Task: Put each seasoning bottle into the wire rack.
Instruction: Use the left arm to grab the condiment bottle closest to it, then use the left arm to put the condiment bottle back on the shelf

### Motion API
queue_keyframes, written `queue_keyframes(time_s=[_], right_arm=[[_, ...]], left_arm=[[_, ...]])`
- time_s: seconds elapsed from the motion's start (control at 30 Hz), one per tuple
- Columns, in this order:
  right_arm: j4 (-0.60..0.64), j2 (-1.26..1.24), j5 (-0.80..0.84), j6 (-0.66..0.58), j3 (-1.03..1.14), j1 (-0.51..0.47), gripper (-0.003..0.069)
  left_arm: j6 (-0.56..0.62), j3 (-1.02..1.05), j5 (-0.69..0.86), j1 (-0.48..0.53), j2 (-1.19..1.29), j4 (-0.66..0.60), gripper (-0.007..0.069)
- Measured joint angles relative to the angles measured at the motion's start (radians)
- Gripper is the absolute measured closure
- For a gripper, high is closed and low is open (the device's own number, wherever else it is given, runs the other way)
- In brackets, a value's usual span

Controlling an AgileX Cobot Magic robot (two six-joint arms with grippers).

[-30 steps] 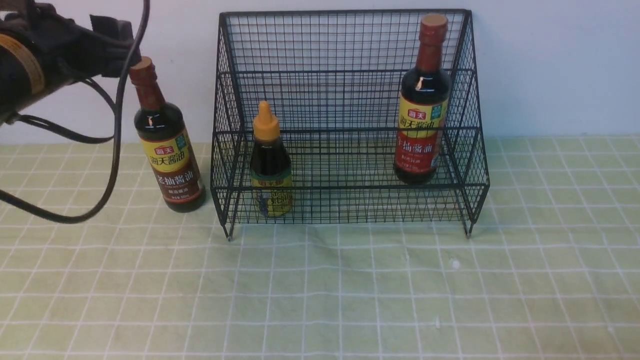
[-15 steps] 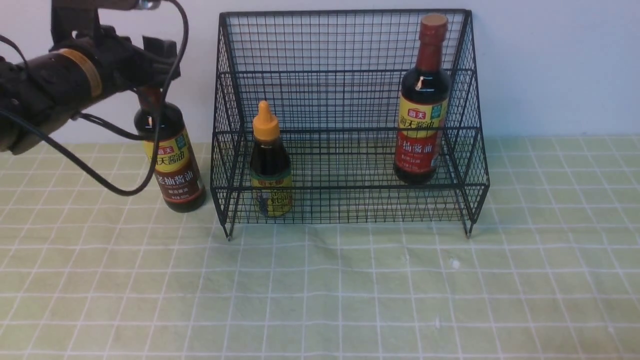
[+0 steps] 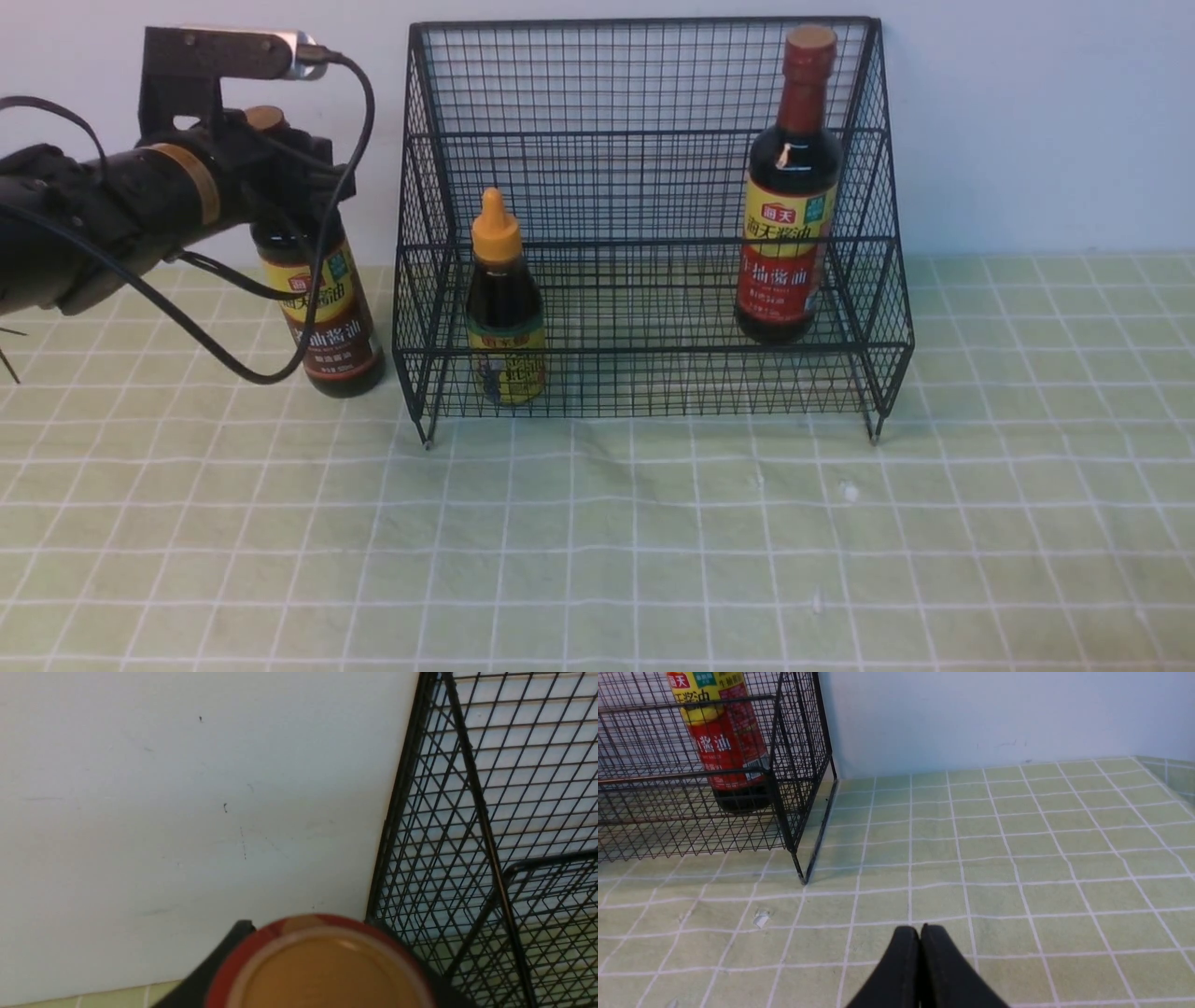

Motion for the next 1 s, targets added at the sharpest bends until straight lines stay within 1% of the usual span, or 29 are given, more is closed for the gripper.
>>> queue_keyframes(time_s=[0.07,0.27,0.37,0.43,0.47,0.57,0.7,0.77,1.0], right_arm=[[0.0,0.0,0.0,0.0,0.0,0.0,0.0673],[0.0,0.0,0.0,0.0,0.0,0.0,0.0673],[0.0,0.0,0.0,0.0,0.0,0.0,0.0673],[0.0,0.0,0.0,0.0,0.0,0.0,0.0673],[0.0,0.0,0.0,0.0,0.0,0.0,0.0673],[0.0,0.0,0.0,0.0,0.0,0.0,0.0673],[0.0,0.0,0.0,0.0,0.0,0.0,0.0673],[0.0,0.0,0.0,0.0,0.0,0.0,0.0673],[0.0,0.0,0.0,0.0,0.0,0.0,0.0673]], left_arm=[[-0.011,-0.003,0.009,-0.001,-0.021,0.003,0.0365],[-0.044,-0.118,0.008,-0.001,-0.164,0.004,0.0365],[-0.05,-0.197,-0.005,-0.02,-0.217,0.003,0.0365],[-0.051,-0.262,-0.011,-0.059,-0.232,0.009,0.0365],[-0.052,-0.27,-0.013,-0.067,-0.232,0.011,0.0365],[-0.06,-0.319,-0.018,-0.147,-0.219,0.022,0.0365],[-0.065,-0.36,-0.019,-0.219,-0.168,0.022,0.0365],[-0.064,-0.375,-0.019,-0.235,-0.13,0.024,0.0365],[-0.061,-0.38,0.005,-0.24,-0.029,0.028,0.0365]])
